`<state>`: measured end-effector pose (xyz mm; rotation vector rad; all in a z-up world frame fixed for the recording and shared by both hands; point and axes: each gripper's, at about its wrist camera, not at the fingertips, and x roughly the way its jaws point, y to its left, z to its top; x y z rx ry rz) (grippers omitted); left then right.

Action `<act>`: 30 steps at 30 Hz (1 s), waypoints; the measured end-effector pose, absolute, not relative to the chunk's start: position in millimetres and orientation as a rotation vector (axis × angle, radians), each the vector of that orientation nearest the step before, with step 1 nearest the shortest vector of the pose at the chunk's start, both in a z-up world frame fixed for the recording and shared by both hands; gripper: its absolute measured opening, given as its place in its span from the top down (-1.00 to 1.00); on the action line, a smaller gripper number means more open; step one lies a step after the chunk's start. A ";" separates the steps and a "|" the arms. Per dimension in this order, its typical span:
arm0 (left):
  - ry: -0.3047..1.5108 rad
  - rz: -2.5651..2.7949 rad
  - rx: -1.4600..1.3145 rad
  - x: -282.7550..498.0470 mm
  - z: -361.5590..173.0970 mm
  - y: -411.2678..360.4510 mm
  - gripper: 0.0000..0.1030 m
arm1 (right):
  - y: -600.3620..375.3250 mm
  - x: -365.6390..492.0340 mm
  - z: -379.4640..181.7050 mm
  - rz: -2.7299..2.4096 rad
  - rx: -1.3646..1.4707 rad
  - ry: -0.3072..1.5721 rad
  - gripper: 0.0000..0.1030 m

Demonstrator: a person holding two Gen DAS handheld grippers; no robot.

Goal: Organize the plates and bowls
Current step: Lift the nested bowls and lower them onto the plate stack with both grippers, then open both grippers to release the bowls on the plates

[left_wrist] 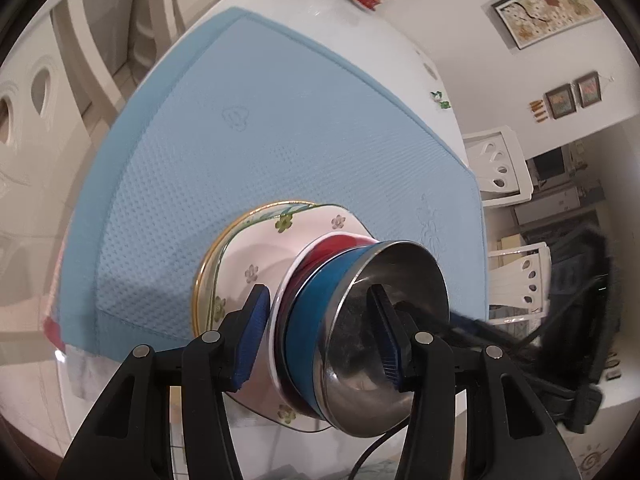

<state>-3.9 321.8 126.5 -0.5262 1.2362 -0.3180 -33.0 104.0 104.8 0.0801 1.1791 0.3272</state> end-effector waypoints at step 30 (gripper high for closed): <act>0.846 -0.037 -0.115 -105.2 248.1 247.0 -0.08 | 61.4 -156.9 166.0 0.264 -0.207 0.949 -0.11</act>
